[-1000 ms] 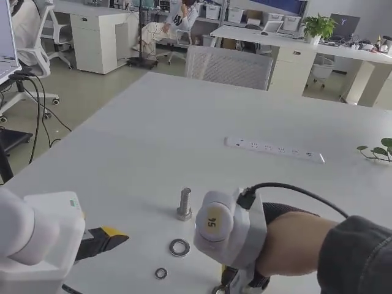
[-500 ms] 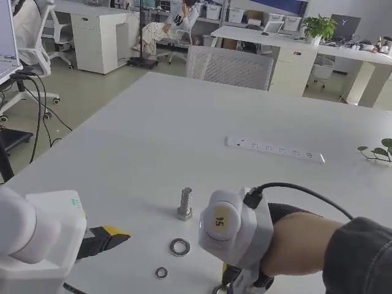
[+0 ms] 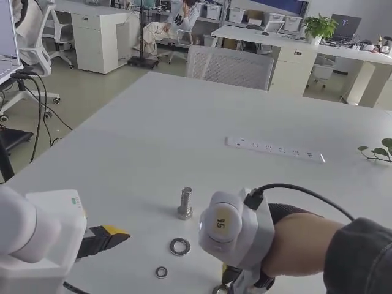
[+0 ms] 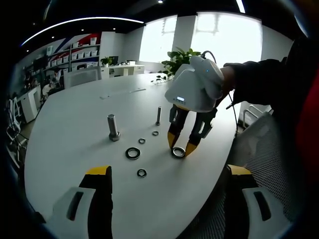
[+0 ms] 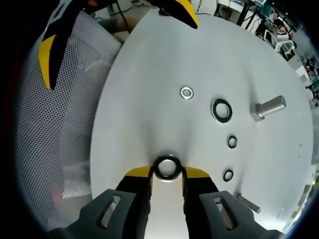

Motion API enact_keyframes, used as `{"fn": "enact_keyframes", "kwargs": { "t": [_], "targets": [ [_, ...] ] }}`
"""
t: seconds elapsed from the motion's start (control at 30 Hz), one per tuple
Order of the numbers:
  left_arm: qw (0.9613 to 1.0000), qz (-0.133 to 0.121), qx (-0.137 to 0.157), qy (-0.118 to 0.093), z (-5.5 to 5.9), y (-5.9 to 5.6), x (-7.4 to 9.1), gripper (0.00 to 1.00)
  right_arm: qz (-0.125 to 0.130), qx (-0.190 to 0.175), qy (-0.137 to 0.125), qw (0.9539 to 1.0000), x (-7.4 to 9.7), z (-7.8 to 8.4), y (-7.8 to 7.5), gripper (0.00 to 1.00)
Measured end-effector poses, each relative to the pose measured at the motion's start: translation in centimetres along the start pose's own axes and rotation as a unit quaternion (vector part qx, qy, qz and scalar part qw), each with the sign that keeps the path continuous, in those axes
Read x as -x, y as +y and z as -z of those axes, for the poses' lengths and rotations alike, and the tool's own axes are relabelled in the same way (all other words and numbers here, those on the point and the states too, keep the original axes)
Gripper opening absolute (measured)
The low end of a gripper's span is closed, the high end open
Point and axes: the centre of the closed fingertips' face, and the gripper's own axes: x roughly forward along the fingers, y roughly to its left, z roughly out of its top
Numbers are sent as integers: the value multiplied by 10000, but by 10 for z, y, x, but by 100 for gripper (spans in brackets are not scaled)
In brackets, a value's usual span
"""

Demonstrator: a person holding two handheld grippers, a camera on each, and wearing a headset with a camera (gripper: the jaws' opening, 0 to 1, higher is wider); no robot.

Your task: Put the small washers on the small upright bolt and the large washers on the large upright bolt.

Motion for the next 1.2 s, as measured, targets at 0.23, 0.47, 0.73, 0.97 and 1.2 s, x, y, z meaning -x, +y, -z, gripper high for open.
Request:
{"fn": "enact_keyframes", "kwargs": {
  "t": [0.23, 0.47, 0.73, 0.97, 1.2],
  "targets": [
    [10000, 8, 21, -28, -1, 0, 0, 93, -7, -8, -50, 10000, 0, -1, -1, 24],
    [10000, 24, 28, -31, 0, -1, 0, 93, -13, -8, -12, 10000, 0, 0, -2, 24],
    [10000, 37, 16, -16, 0, -2, 0, 93, 8, -19, 7, 10000, 3, 1, -4, 24],
    [10000, 37, 17, -37, 0, -2, 0, 93, 34, -13, 7, 10000, 3, 1, -5, 24],
    [10000, 50, 4, -34, -1, -3, -1, 93, 29, -35, 26, 10000, 7, 1, -8, 24]
  ]
}}
